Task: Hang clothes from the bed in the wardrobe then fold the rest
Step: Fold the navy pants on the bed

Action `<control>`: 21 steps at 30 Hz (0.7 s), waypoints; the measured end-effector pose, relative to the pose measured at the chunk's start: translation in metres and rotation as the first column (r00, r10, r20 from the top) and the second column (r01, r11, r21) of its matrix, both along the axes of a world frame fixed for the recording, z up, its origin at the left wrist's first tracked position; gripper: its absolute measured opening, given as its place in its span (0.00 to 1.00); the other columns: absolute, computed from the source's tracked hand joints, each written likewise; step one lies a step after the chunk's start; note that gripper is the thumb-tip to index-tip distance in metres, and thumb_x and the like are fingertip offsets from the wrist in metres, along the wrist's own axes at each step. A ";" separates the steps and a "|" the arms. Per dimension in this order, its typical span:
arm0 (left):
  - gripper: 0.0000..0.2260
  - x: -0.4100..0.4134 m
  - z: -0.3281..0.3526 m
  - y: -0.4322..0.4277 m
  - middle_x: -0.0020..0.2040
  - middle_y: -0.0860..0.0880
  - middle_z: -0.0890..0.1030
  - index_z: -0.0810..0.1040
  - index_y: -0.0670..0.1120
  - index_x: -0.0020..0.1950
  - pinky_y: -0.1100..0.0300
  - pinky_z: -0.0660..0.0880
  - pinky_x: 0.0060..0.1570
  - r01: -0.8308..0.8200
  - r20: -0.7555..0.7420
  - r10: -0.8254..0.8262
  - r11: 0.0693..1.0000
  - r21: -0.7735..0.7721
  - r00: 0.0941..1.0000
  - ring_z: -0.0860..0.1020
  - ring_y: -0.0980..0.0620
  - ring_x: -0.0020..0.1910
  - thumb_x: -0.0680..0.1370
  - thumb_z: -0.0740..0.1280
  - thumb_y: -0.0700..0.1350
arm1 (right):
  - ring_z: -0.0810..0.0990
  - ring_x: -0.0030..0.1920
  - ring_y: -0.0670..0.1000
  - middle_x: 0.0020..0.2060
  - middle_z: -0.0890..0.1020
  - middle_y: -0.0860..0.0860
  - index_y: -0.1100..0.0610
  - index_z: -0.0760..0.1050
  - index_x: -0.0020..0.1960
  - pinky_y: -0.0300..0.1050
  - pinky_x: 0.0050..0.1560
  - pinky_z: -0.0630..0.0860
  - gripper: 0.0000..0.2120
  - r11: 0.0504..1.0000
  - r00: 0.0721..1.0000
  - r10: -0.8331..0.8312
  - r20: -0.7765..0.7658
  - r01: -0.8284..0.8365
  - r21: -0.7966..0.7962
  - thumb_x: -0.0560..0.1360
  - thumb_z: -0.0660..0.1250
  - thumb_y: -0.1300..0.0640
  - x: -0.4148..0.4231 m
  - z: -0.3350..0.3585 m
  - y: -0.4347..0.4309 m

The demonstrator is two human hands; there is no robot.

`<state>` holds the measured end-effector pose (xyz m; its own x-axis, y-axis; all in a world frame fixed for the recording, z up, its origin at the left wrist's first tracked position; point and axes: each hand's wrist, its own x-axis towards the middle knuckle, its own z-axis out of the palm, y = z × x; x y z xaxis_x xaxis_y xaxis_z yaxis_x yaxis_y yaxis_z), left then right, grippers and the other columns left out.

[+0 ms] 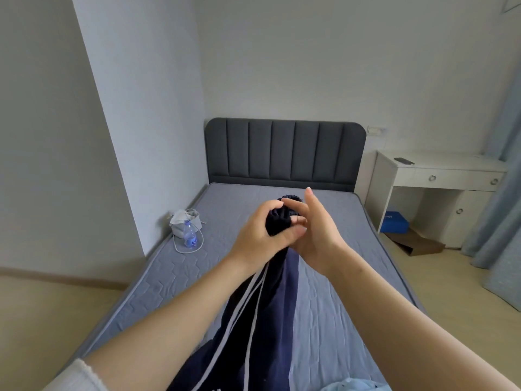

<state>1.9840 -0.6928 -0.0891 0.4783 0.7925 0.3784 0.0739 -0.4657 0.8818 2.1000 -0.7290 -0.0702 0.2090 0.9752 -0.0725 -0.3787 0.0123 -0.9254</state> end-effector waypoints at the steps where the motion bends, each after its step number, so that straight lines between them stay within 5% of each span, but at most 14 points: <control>1: 0.22 -0.003 -0.001 0.001 0.54 0.59 0.76 0.67 0.64 0.53 0.65 0.72 0.55 0.036 -0.029 -0.034 0.998 0.052 0.999 0.75 0.58 0.56 0.67 0.75 0.49 | 0.81 0.46 0.57 0.40 0.77 0.54 0.55 0.76 0.59 0.50 0.46 0.78 0.22 1.000 1.000 0.012 -0.024 -0.012 0.002 0.79 0.54 0.41 0.002 0.001 -0.002; 5: 0.24 -0.012 0.003 0.015 0.48 0.60 0.73 0.65 0.56 0.54 0.63 0.72 0.50 -0.195 0.032 0.192 0.961 0.198 0.981 0.75 0.59 0.48 0.65 0.71 0.38 | 0.80 0.42 0.54 0.39 0.77 0.54 0.59 0.74 0.62 0.47 0.49 0.79 0.13 0.995 0.998 0.012 -0.062 -0.005 0.100 0.80 0.59 0.58 0.002 0.003 -0.004; 7: 0.20 -0.015 0.009 0.019 0.45 0.59 0.71 0.65 0.55 0.50 0.68 0.70 0.43 -0.232 0.130 0.214 0.962 0.146 0.968 0.72 0.66 0.40 0.64 0.67 0.38 | 0.78 0.43 0.46 0.45 0.76 0.51 0.56 0.73 0.62 0.38 0.50 0.78 0.16 0.985 0.940 -0.136 0.313 0.095 0.142 0.77 0.59 0.67 0.005 0.003 -0.002; 8: 0.19 -0.017 0.013 0.021 0.44 0.57 0.71 0.65 0.55 0.49 0.70 0.70 0.39 -0.207 0.182 0.187 0.973 0.099 0.965 0.71 0.66 0.37 0.65 0.66 0.36 | 0.75 0.46 0.42 0.50 0.74 0.49 0.51 0.73 0.62 0.37 0.51 0.76 0.18 0.974 0.830 -0.209 0.517 0.132 0.182 0.76 0.61 0.67 0.007 0.003 0.000; 10: 0.20 -0.024 0.023 0.025 0.42 0.53 0.72 0.67 0.56 0.47 0.70 0.71 0.38 -0.142 0.264 0.138 0.990 -0.004 0.954 0.72 0.62 0.36 0.68 0.65 0.32 | 0.69 0.56 0.43 0.59 0.66 0.43 0.36 0.67 0.58 0.42 0.62 0.69 0.23 0.966 0.705 -0.234 0.670 0.089 0.243 0.74 0.66 0.62 0.009 0.006 0.000; 13: 0.16 -0.037 0.044 0.029 0.40 0.52 0.73 0.72 0.60 0.43 0.61 0.73 0.43 -0.051 0.292 0.078 0.994 -0.101 0.953 0.73 0.54 0.40 0.65 0.65 0.38 | 0.64 0.68 0.45 0.66 0.63 0.41 0.31 0.59 0.62 0.51 0.69 0.65 0.32 0.941 0.761 -0.177 0.625 -0.054 0.333 0.71 0.72 0.57 0.009 0.016 0.001; 15: 0.16 -0.044 0.056 0.032 0.38 0.55 0.75 0.74 0.60 0.40 0.63 0.74 0.40 0.011 0.297 0.024 0.993 -0.114 0.954 0.75 0.55 0.39 0.67 0.64 0.37 | 0.67 0.67 0.45 0.65 0.67 0.42 0.33 0.60 0.65 0.51 0.68 0.68 0.34 0.915 0.698 -0.234 0.677 -0.076 0.395 0.69 0.74 0.54 0.009 0.021 0.004; 18: 0.16 -0.057 0.073 0.033 0.37 0.56 0.76 0.76 0.61 0.40 0.66 0.75 0.37 0.064 0.269 -0.038 0.994 -0.088 0.962 0.75 0.56 0.37 0.68 0.62 0.37 | 0.74 0.56 0.41 0.56 0.75 0.44 0.33 0.65 0.57 0.40 0.58 0.74 0.29 0.863 0.588 -0.392 0.707 -0.031 0.504 0.64 0.77 0.50 0.007 0.036 0.006; 21: 0.12 -0.067 0.084 0.034 0.39 0.55 0.75 0.75 0.64 0.41 0.65 0.74 0.41 0.057 0.134 -0.060 0.998 0.027 0.989 0.75 0.58 0.38 0.69 0.64 0.44 | 0.77 0.47 0.34 0.44 0.78 0.36 0.36 0.69 0.49 0.28 0.44 0.74 0.21 0.837 0.607 -0.420 0.675 -0.029 0.547 0.62 0.76 0.47 0.005 0.048 0.006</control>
<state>1.9175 -0.6589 -0.0048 0.4673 0.7548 0.4603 -0.0726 -0.4861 0.8709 2.1049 -0.7231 -0.0220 0.1559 0.7538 0.6384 0.5051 0.4946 -0.7073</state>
